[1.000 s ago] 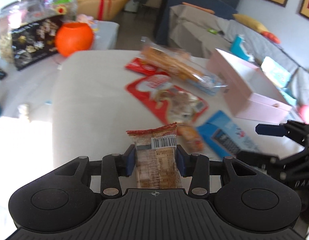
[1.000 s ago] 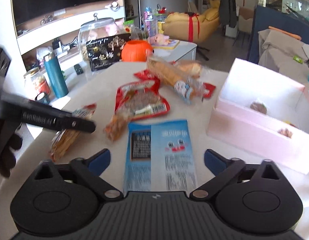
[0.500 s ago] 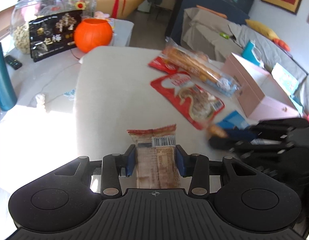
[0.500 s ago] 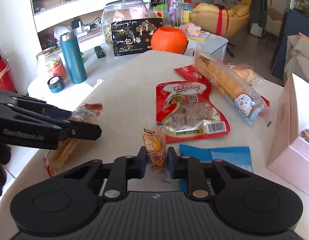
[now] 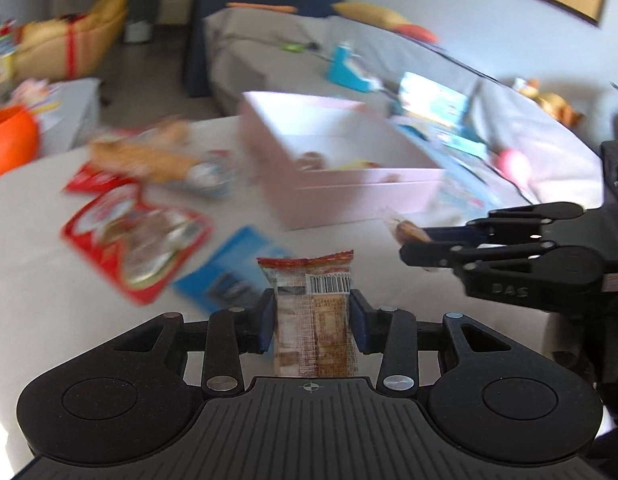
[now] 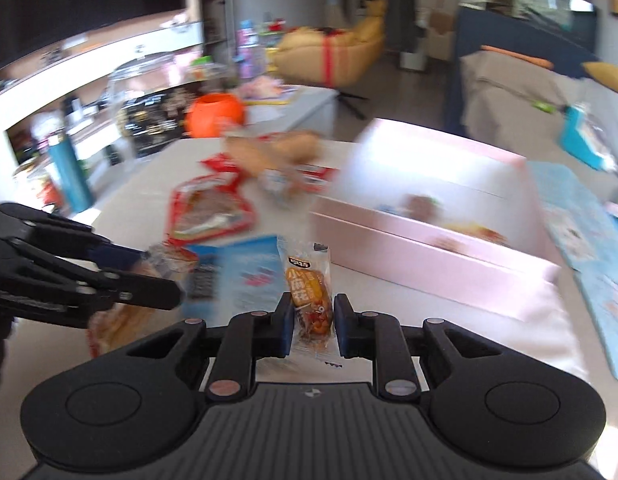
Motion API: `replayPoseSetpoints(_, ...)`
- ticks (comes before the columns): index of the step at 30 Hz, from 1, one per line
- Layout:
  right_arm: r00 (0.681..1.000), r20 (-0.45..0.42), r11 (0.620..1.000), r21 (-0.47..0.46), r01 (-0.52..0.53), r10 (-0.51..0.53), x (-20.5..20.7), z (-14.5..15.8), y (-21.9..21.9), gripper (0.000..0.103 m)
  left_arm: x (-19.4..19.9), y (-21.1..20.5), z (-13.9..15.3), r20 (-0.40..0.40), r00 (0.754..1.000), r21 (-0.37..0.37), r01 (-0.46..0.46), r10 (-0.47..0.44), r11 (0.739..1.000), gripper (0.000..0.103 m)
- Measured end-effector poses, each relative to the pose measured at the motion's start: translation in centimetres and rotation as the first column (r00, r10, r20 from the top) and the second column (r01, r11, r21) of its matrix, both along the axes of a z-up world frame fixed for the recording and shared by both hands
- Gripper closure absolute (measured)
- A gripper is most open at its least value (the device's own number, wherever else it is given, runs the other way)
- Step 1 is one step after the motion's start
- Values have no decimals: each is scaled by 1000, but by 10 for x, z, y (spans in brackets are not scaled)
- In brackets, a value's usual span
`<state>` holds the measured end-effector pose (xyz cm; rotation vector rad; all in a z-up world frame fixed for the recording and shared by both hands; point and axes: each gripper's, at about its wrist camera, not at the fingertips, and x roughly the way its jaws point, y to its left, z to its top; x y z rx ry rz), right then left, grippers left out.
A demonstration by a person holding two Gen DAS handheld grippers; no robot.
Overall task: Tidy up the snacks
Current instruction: 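Carry both packets over the pink box and open both grippers to drop them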
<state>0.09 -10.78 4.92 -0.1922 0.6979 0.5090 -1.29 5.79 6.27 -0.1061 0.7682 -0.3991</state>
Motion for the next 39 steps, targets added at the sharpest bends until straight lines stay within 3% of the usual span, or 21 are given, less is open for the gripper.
replayPoseSetpoints(7, 994, 9, 994, 29, 108, -108, -3, -9, -49, 83, 31, -38, 9, -20, 1000, 5, 19, -19, 1000, 60)
replayPoseSetpoints(12, 987, 72, 984, 116, 133, -142, 4, 11, -69, 83, 65, -51, 48, 117, 993, -8, -4, 5, 1000, 60)
replayPoseSetpoints(16, 974, 143, 971, 186, 150, -178, 22, 32, -75, 82, 120, -63, 67, 197, 979, -45, -34, 43, 998, 56)
replayPoseSetpoints(18, 968, 160, 967, 197, 162, -194, 36, 37, -73, 82, 157, -69, 60, 151, 987, -10, -55, 56, 998, 57)
replayPoseSetpoints(21, 956, 194, 968, 167, 190, -221, 64, 37, -64, 83, 193, -59, 43, 52, 992, -48, -108, 111, 993, 57)
replayPoseSetpoints(23, 952, 183, 966, 134, 223, -245, 85, 32, -60, 82, 193, -52, 38, 55, 992, -60, -114, 117, 992, 57)
replayPoseSetpoints(26, 961, 124, 964, 124, 234, -249, 110, 19, -61, 61, 180, -42, 33, 41, 996, -55, -83, 85, 995, 57)
replayPoseSetpoints(29, 962, 109, 965, 104, 241, -252, 114, 6, -59, 59, 158, -29, 28, 60, 993, -20, -96, 97, 995, 57)
replayPoseSetpoints(32, 969, 96, 969, 122, 217, -229, 103, 1, -57, 55, 127, -9, 22, 93, 983, -34, -156, 159, 987, 57)
replayPoseSetpoints(36, 982, 114, 981, 138, 133, -149, 77, 0, -48, 31, 92, 35, 9, 89, 948, -54, -303, 307, 952, 57)
replayPoseSetpoints(39, 994, 89, 988, 143, 51, -64, 61, 0, -34, 23, 75, 68, -2, 68, 904, -40, -420, 421, 907, 57)
